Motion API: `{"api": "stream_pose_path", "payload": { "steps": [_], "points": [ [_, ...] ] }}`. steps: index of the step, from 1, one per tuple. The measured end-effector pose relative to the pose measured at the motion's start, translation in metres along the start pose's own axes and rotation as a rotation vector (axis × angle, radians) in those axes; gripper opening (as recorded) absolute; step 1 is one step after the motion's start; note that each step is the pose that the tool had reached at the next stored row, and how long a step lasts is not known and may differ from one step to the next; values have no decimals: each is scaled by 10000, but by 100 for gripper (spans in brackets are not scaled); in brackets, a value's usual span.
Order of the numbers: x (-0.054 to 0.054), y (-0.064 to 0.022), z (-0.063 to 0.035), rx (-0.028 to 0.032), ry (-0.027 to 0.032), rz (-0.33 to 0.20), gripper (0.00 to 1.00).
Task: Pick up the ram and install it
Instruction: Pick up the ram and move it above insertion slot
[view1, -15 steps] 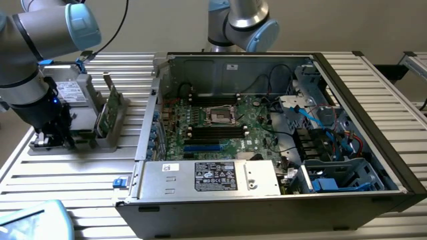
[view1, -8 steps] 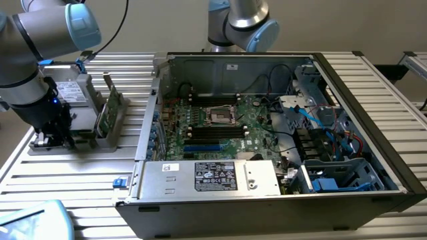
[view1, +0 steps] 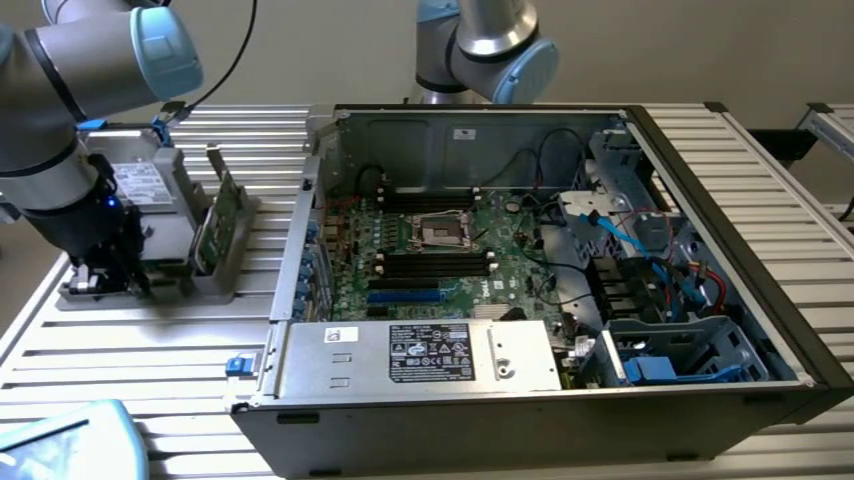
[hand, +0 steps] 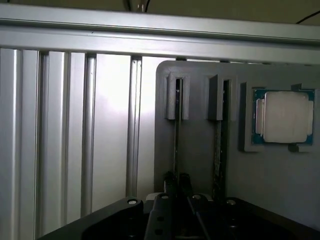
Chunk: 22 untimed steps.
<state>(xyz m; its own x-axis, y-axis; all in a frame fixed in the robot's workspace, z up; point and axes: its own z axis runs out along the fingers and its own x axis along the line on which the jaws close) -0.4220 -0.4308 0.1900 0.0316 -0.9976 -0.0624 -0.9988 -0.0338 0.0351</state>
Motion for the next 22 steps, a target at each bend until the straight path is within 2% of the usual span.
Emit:
{"api": "stream_pose_path", "payload": {
  "steps": [4,6,17,22],
  "points": [
    [0,-7,0,-1,-107,8,15],
    [0,-8,-1,-8,-132,14,15],
    [-4,-6,-71,-36,-137,20,15],
    [-7,-4,-118,-77,-139,23,15]
  ]
}}
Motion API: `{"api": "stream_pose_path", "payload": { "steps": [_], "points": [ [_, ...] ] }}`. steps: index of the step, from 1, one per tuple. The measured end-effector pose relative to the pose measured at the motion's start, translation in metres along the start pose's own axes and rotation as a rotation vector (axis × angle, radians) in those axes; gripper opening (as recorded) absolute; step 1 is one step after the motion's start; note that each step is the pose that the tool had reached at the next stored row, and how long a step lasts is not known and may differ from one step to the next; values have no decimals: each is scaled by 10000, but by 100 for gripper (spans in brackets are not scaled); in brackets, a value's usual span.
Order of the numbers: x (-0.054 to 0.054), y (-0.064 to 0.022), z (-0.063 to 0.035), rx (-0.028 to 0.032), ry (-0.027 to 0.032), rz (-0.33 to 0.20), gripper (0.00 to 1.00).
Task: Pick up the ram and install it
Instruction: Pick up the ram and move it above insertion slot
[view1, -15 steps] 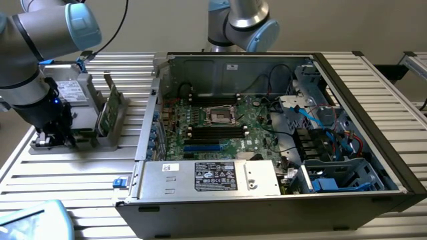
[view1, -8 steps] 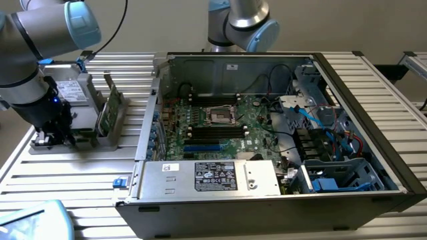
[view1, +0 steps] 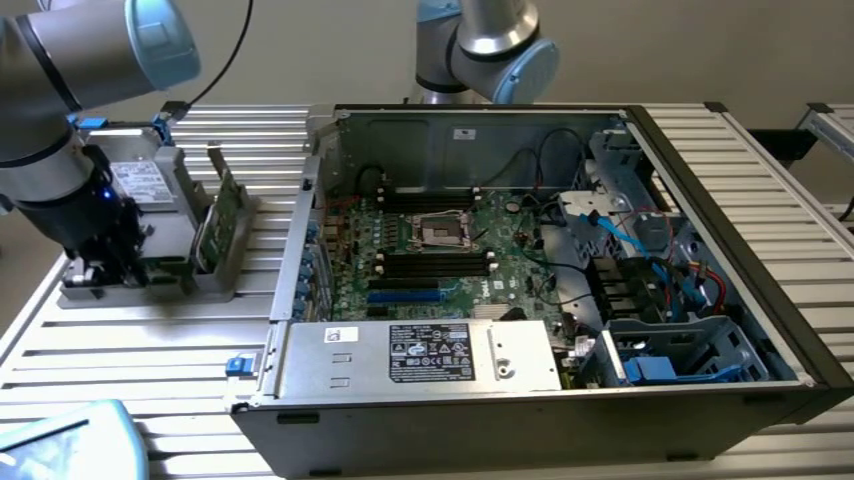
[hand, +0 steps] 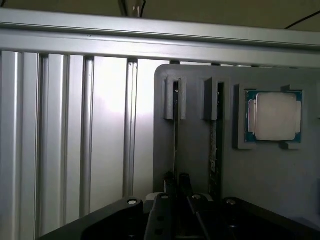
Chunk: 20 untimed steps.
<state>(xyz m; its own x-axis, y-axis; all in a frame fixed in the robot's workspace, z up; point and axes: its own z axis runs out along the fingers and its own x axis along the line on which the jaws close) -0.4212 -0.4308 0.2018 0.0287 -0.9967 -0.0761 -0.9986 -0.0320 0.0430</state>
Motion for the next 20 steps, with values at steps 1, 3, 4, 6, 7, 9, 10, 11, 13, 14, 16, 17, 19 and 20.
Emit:
{"api": "stream_pose_path", "payload": {
  "steps": [1,3,4,6,7,9,10,11,13,14,16,17,19,20],
  "points": [
    [-1,0,-9,-16,0,1,15],
    [-2,1,-27,-56,-2,4,15],
    [-3,2,-36,-78,-2,6,15],
    [-4,3,-56,-141,-3,11,15],
    [-6,4,-78,-211,1,16,15],
    [-9,5,-111,-300,4,24,15],
    [-10,5,-124,-331,6,26,15],
    [-11,6,-138,-364,10,28,15],
    [-13,8,-173,-434,29,35,15],
    [-14,9,-196,-464,42,38,15],
    [-19,7,-253,-492,52,40,15],
    [-21,4,-286,-495,52,40,15],
    [-27,-8,-370,-496,56,40,15],
    [-31,-17,-414,-495,57,41,15]
  ]
}}
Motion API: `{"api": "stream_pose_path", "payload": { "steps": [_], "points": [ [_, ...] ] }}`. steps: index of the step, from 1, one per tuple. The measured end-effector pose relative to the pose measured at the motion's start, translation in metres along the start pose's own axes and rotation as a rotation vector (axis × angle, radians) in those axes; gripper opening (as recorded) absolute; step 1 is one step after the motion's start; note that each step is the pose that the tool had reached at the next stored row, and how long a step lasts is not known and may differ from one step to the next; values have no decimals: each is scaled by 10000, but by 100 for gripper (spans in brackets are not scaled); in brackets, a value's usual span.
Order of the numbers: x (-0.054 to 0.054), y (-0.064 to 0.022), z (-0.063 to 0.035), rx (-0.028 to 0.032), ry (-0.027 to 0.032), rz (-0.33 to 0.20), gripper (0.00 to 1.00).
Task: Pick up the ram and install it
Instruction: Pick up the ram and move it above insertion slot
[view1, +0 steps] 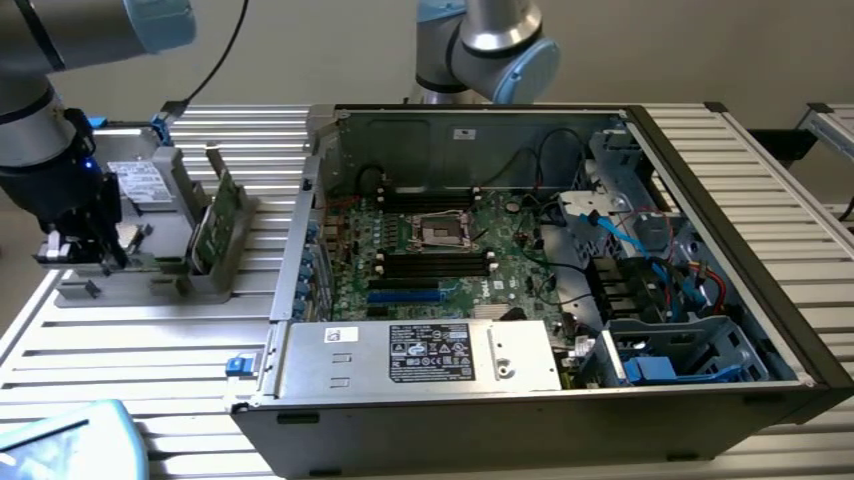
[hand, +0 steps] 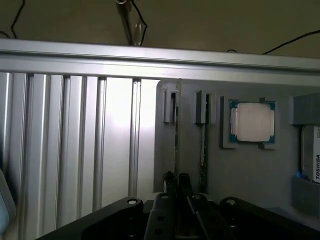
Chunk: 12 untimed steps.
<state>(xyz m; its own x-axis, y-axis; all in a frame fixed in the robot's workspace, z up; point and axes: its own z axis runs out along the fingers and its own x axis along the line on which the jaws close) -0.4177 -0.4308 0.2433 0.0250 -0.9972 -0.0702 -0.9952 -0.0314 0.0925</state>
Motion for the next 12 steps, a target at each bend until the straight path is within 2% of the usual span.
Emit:
{"api": "stream_pose_path", "payload": {
  "steps": [12],
  "points": [
    [-32,-207,-565,1,1,0,15]
  ]
}}
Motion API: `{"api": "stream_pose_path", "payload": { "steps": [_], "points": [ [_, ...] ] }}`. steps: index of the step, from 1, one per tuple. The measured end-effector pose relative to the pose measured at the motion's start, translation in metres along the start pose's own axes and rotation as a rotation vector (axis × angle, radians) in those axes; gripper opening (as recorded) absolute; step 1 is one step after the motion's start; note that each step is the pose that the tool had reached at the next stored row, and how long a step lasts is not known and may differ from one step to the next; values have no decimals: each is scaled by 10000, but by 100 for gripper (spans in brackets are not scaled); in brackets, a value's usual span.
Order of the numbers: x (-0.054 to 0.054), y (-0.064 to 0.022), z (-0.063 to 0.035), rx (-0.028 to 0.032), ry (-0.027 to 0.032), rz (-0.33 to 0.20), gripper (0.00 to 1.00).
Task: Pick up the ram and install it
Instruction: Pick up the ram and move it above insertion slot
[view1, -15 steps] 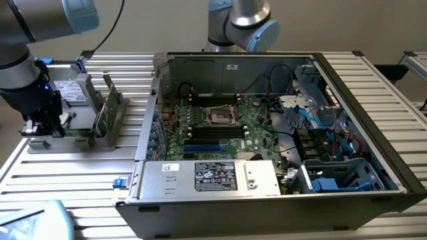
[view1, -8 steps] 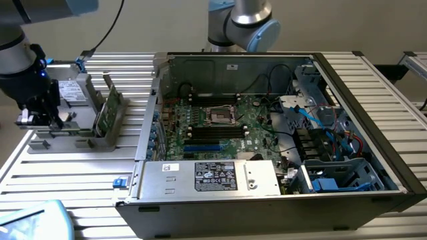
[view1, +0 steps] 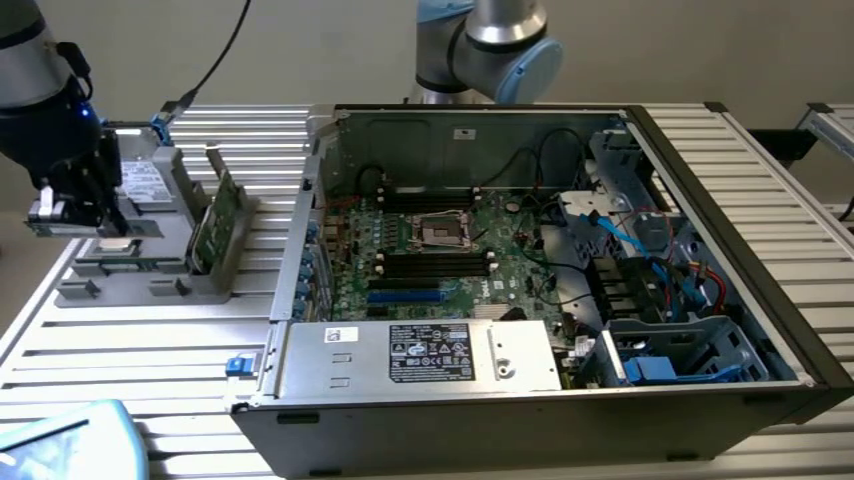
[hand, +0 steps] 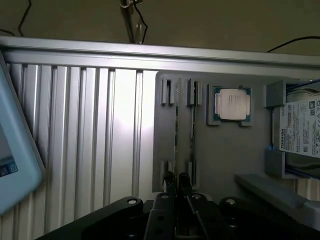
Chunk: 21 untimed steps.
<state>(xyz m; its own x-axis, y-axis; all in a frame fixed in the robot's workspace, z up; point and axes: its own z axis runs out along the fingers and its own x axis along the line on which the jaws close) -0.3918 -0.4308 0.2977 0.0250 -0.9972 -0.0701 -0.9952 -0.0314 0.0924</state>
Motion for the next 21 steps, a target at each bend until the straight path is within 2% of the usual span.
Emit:
{"api": "stream_pose_path", "payload": {
  "steps": [2,5,7,11,13,15,21],
  "points": [
    [-5,-41,-99,-3,-16,-2,15],
    [-12,-108,-232,1,-122,-13,15],
    [-9,-142,-299,4,-232,-28,15],
    [11,-206,-445,10,-501,-71,15],
    [23,-253,-536,12,-608,-90,15],
    [33,-317,-631,14,-661,-98,15],
    [69,-544,-916,13,-748,-107,15]
  ]
}}
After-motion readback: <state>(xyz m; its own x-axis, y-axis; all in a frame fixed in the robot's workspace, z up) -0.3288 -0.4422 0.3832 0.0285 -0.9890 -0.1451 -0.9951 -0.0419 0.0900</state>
